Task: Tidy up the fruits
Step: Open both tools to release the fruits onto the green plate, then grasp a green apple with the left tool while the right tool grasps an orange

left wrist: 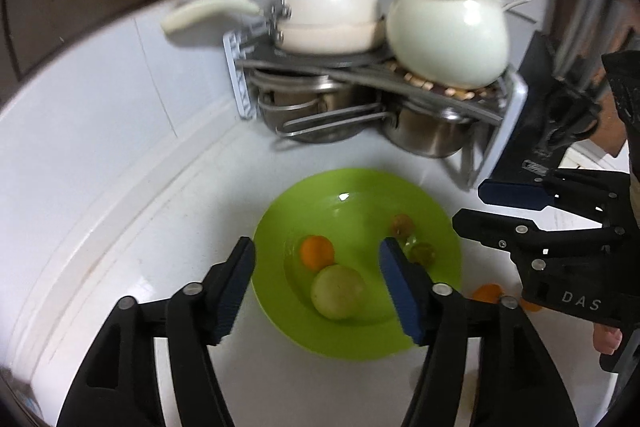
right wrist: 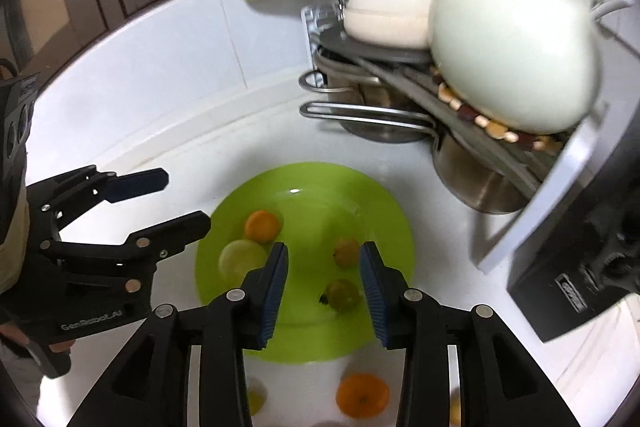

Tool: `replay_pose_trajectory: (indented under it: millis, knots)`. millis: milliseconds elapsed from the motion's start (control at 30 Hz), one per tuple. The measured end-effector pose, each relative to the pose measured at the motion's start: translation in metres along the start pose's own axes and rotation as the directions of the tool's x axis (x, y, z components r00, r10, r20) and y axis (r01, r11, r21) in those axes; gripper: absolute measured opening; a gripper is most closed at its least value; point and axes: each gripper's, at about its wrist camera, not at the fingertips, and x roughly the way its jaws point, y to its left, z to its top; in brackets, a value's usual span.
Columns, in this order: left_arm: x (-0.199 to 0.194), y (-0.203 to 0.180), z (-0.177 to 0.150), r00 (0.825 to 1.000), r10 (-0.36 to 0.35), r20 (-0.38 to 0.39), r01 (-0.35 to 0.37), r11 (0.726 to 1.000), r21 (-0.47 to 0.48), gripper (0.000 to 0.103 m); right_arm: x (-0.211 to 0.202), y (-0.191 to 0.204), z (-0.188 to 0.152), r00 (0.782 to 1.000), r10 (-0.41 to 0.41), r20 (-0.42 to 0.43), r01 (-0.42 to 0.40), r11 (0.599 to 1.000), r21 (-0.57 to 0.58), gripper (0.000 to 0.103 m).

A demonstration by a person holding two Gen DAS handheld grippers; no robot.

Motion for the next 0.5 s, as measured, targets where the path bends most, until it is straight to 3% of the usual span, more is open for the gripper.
replay_pose_trajectory:
  millis: [133,333,500]
  knots:
    - [-0.030,-0.006,-0.008,0.998,0.015,0.060,-0.015,1.000,0.008,0.076,-0.027,0.004,-0.010,0.999,-0.013,0.039,0.013,1.000,0.003,0.050]
    - [-0.065,-0.016,-0.022,0.993,0.026,0.113,-0.028,0.999,0.016,0.086,-0.064,0.014,-0.026,0.994,-0.057,0.093,0.060,0.998,-0.026,0.054]
    - [-0.089,-0.030,-0.041,0.990,0.017,0.138,-0.019,1.000,0.015,0.087,-0.088,0.018,-0.042,0.989,-0.069,0.129,0.076,0.996,-0.044,0.055]
